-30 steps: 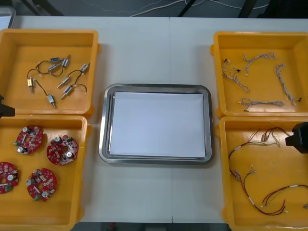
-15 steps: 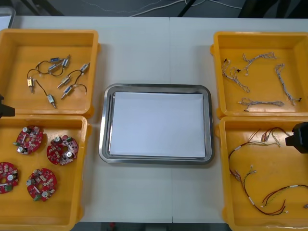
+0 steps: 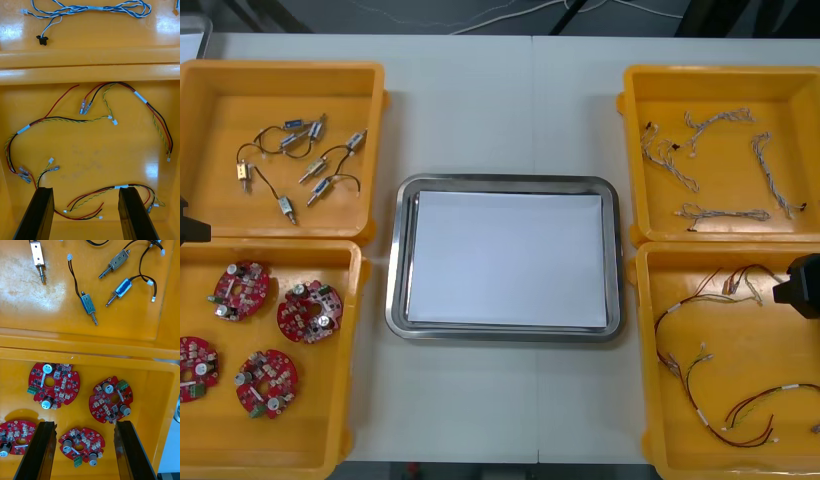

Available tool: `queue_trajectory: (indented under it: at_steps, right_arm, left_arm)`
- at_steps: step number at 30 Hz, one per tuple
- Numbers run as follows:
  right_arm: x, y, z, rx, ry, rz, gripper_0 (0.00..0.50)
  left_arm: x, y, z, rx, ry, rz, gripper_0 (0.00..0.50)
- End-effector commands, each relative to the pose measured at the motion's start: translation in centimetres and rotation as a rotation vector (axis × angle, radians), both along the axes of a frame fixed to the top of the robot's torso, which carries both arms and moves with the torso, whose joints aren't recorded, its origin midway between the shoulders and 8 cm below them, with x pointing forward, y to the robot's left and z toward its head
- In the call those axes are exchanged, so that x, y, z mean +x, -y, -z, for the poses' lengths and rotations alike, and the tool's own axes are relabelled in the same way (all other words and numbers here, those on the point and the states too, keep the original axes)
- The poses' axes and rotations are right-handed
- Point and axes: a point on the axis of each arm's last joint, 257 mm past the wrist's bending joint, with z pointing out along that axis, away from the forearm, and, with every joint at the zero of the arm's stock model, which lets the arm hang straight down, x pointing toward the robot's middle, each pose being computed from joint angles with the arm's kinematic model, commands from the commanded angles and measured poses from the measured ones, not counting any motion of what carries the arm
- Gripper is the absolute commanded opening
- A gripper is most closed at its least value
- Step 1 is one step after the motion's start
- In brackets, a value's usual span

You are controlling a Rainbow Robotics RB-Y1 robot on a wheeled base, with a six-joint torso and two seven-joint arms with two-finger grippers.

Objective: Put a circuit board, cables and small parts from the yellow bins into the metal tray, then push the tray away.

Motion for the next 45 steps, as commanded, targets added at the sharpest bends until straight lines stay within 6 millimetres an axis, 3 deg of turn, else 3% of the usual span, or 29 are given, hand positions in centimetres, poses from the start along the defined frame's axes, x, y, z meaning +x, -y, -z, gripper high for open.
queue_trajectory:
  at_steps: [1, 3, 28, 29, 31, 32, 34, 45]
  right_arm:
    - [-0.4, -0.6, 0.2, 0.007, 0.002, 0.009, 0.500]
    - [-0.4, -0.6, 0.2, 0.007, 0.002, 0.009, 0.500]
    - [-0.4, -0.6, 0.2, 0.007, 0.002, 0.009, 0.500]
    - [-0.4, -0.6, 0.2, 0.007, 0.002, 0.009, 0.500]
    - [-0.4, -0.6, 0.2, 0.007, 0.002, 0.009, 0.500]
    - [-2.2, -0.8, 3.0, 0.037, -0.079, 0.022, 0.500]
    - [-2.7, -0.7, 3.6, 0.045, -0.099, 0.031, 0.500]
    - [-3.5, 0.3, 4.3, 0.050, -0.119, 0.103, 0.500]
  left_arm:
    - [0.1, -0.6, -2.0, 0.059, 0.035, 0.022, 0.459]
    - [0.1, -0.6, -2.0, 0.059, 0.035, 0.022, 0.500]
    - [0.1, -0.6, -2.0, 0.059, 0.035, 0.022, 0.500]
    - [0.3, 0.7, -1.8, 0.087, 0.052, 0.125, 0.500]
    - [0.4, 1.2, -1.9, 0.077, 0.061, 0.129, 0.500]
    - [0.5, 1.4, -2.5, 0.095, 0.075, 0.138, 0.500]
    - [0.4, 1.5, -2.6, 0.109, 0.072, 0.141, 0.500]
    - [-1.1, 1.4, -2.2, 0.073, 0.054, 0.172, 0.500]
